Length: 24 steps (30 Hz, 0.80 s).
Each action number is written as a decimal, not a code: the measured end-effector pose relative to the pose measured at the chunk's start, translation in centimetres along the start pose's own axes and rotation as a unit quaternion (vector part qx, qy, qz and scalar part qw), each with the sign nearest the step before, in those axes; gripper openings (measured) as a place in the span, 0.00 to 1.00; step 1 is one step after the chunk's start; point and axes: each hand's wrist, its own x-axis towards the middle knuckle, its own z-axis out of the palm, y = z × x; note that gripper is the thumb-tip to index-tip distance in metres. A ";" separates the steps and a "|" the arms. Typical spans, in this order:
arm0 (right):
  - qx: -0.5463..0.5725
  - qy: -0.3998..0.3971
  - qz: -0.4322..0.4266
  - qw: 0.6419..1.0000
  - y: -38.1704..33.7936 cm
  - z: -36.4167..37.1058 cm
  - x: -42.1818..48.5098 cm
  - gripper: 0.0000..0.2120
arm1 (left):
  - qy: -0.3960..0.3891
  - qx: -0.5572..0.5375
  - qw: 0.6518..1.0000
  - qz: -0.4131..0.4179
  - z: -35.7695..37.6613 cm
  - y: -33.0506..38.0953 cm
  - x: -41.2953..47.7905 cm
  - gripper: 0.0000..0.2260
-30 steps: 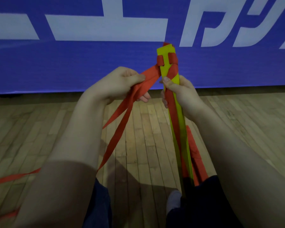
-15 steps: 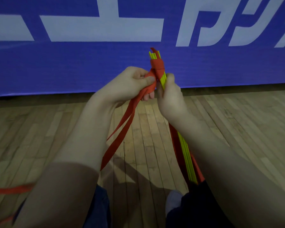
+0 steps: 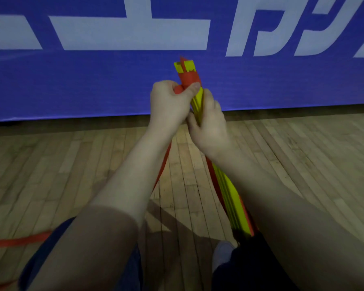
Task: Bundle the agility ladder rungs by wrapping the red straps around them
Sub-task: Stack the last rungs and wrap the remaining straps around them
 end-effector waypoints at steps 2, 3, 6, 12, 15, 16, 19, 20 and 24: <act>0.153 -0.024 0.051 0.987 -0.3 -1.1 0.4 0.17 | -0.017 -0.041 0.999 0.004 -0.6 -0.1 0.5 0.19; 0.240 -0.045 0.112 0.963 -0.5 -2.0 0.6 0.16 | -0.034 -0.061 0.998 0.006 -0.9 -0.1 0.6 0.18; 0.407 -0.162 0.237 0.867 0.3 -4.2 1.3 0.13 | -0.088 -0.097 0.991 0.002 -1.2 0.1 0.2 0.18; 0.507 -0.206 0.222 0.807 1.0 -4.0 0.4 0.21 | -0.122 -0.124 0.984 -0.028 -1.5 0.6 -0.3 0.18; 0.522 -0.190 0.196 0.808 0.0 -3.4 0.3 0.16 | -0.109 -0.115 0.987 -0.035 -2.2 0.9 0.0 0.18; 0.506 -0.175 0.189 0.823 -0.3 -3.2 0.4 0.12 | -0.104 -0.102 0.989 -0.029 -2.5 1.0 0.1 0.19; 0.401 -0.113 0.151 0.896 -0.9 -2.8 0.6 0.05 | -0.123 -0.047 0.991 -0.006 -3.5 1.1 0.6 0.17; 0.351 -0.094 0.134 0.922 -0.7 -2.6 0.5 0.06 | -0.145 -0.039 0.989 -0.004 -3.8 1.1 0.7 0.16; 0.168 -0.022 0.011 0.985 0.0 -2.0 -0.3 0.10 | -0.206 -0.033 0.978 -0.028 -4.1 1.4 0.6 0.11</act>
